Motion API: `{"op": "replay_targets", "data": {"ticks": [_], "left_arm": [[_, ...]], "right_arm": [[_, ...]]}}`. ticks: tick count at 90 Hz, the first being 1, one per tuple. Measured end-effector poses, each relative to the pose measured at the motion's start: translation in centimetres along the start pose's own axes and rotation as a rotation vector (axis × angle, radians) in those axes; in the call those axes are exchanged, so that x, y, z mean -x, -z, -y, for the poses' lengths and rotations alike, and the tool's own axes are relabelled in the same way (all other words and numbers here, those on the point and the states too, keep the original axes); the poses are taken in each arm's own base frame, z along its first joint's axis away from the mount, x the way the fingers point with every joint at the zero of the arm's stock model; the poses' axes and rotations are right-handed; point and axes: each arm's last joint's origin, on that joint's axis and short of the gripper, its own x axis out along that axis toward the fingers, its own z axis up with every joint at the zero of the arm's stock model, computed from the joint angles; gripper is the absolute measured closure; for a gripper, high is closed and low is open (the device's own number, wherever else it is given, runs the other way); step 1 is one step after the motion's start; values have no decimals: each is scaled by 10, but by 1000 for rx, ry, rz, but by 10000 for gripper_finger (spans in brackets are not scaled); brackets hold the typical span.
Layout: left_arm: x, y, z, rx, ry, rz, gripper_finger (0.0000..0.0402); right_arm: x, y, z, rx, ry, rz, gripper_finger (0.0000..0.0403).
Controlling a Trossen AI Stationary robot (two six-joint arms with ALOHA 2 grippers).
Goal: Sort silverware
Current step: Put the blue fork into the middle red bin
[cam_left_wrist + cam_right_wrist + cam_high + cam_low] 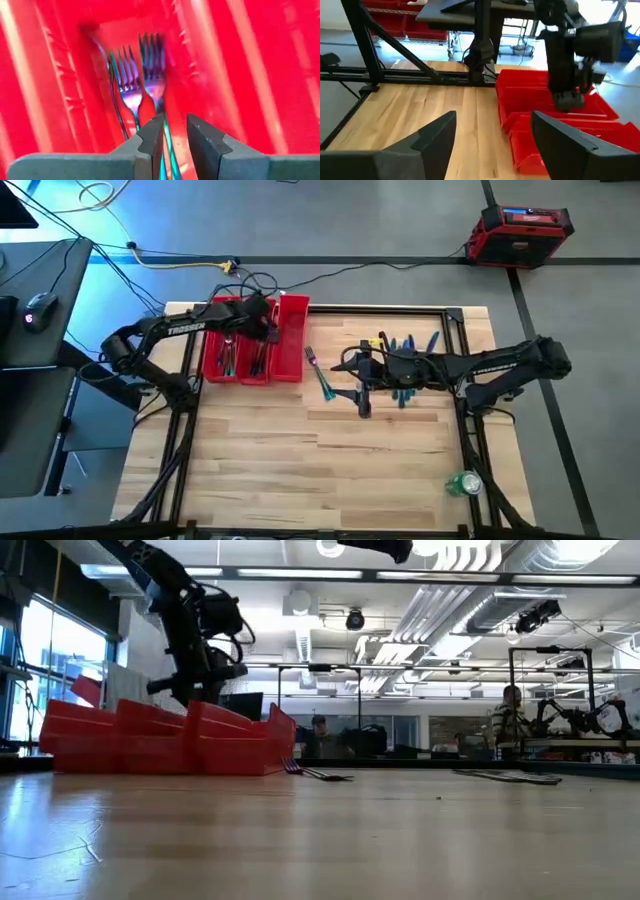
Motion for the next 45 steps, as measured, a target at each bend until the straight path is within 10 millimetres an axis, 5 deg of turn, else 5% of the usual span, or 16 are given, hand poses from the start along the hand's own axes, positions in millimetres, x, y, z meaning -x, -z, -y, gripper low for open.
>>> {"op": "replay_targets", "data": {"ticks": [19, 45], "left_arm": [[61, 13, 2, -51, 5, 105, 334], [134, 64, -3, -66, 92, 230, 335]], "right_arm": [[-10, 19, 5, -91, 114, -143, 159], [-72, 93, 47, -259, 268, -452, 159]]}}
